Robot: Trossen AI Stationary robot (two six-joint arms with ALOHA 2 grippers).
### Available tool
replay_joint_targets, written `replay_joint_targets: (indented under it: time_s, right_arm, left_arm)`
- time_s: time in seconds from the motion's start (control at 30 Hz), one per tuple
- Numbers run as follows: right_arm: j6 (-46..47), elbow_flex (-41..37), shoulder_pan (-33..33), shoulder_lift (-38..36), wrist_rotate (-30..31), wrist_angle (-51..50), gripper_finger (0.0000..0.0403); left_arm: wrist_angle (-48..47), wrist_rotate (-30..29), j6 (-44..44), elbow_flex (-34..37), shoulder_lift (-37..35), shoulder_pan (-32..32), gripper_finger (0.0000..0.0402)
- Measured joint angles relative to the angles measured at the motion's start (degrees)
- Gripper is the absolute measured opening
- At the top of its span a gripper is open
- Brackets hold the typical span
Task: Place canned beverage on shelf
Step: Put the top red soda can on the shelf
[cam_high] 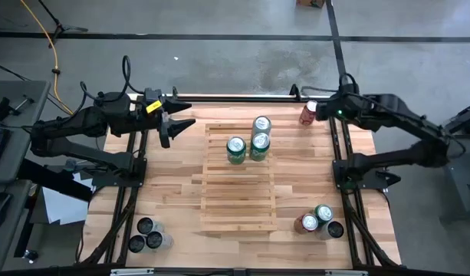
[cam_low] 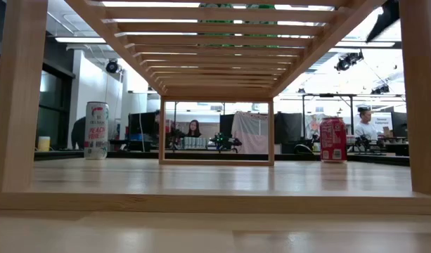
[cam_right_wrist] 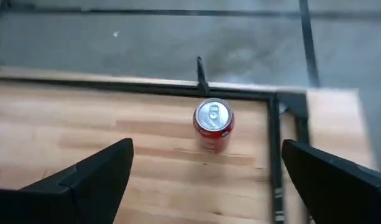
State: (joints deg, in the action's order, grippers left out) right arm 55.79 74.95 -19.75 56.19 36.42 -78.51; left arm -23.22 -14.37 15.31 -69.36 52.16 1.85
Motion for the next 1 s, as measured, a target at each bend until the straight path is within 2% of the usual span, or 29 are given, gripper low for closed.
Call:
replay_joint_targets:
  time_s: [0.17,0.27,0.43,0.67,0.9,1.0]
  right_arm:
    - [-3.27,-12.41,-11.41,-1.20,-7.80,18.93,0.0394]
    - [-4.21,-16.50,-17.41,2.66,-8.39,24.49,0.0394]
    - [-6.76,-18.68,-25.54,11.03,-10.24,31.39,0.0394]
    - [-10.99,-16.97,-29.96,20.72,-12.37,33.83,0.0394]
    - [-11.06,-16.88,-31.21,26.80,-13.15,33.57,0.0394]
    - [-10.86,-16.88,-31.67,28.93,-15.52,33.63,0.0394]
  left_arm:
    - [0.04,-1.68,0.00,0.00,0.04,0.00,0.0294]
    - [0.04,-1.77,0.02,0.00,0.07,0.02,0.0294]
    - [0.06,-1.75,0.05,0.00,0.07,0.02,0.0294]
    - [0.06,-1.73,0.07,0.00,0.07,0.00,0.0294]
    - [0.08,-1.70,-0.37,0.00,0.07,0.01,0.0294]
    - [0.08,-1.70,-0.42,0.00,0.07,0.01,0.0294]
